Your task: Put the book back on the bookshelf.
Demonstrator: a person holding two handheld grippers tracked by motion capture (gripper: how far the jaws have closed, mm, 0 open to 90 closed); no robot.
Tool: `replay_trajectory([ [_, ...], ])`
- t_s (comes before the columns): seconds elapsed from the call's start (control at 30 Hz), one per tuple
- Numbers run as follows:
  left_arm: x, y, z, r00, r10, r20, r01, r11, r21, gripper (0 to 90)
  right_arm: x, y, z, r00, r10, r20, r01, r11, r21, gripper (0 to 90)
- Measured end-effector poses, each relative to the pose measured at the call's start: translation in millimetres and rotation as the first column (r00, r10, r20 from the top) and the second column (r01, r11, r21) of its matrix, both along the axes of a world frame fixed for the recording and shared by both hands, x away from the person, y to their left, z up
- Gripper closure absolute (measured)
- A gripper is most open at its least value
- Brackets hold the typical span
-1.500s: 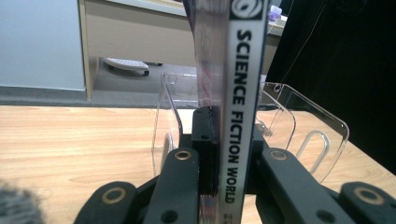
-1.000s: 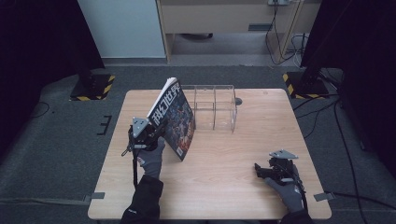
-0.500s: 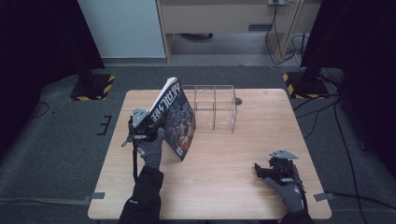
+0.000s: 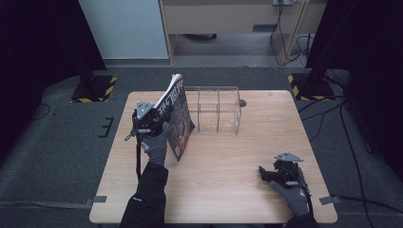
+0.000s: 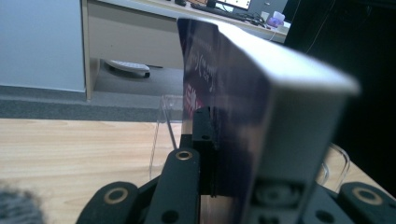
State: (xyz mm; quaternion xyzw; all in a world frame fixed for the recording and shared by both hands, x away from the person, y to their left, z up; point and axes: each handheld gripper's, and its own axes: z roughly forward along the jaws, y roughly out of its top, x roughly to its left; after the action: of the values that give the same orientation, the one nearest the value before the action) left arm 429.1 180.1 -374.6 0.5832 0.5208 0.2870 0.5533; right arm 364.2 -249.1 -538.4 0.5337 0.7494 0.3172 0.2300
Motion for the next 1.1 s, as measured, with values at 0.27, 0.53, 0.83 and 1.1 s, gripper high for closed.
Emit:
replay_trajectory([
  [0.27,22.4,-7.7,16.6,0.9993,0.031,0.019,-0.031,0.9994,0.014,82.0,-0.1,0.2,0.0,1.0,-0.002,-0.001,0.002,1.0,0.001,8.9],
  [0.53,45.4,-14.8,17.2,0.9977,0.064,0.022,-0.064,0.9979,0.004,82.0,0.0,0.1,0.0,1.0,0.002,-0.001,-0.002,1.0,0.0,8.8],
  [0.83,65.0,-24.0,3.0,0.995,0.099,0.01,-0.099,0.9949,-0.017,81.9,0.0,0.1,0.0,1.0,0.001,0.0,-0.001,1.0,-0.001,8.7],
  [1.1,65.1,-26.9,-10.3,0.9947,0.096,0.037,-0.095,0.9947,-0.039,81.7,0.0,0.1,0.0,1.0,0.001,0.0,-0.001,1.0,-0.001,8.6],
])
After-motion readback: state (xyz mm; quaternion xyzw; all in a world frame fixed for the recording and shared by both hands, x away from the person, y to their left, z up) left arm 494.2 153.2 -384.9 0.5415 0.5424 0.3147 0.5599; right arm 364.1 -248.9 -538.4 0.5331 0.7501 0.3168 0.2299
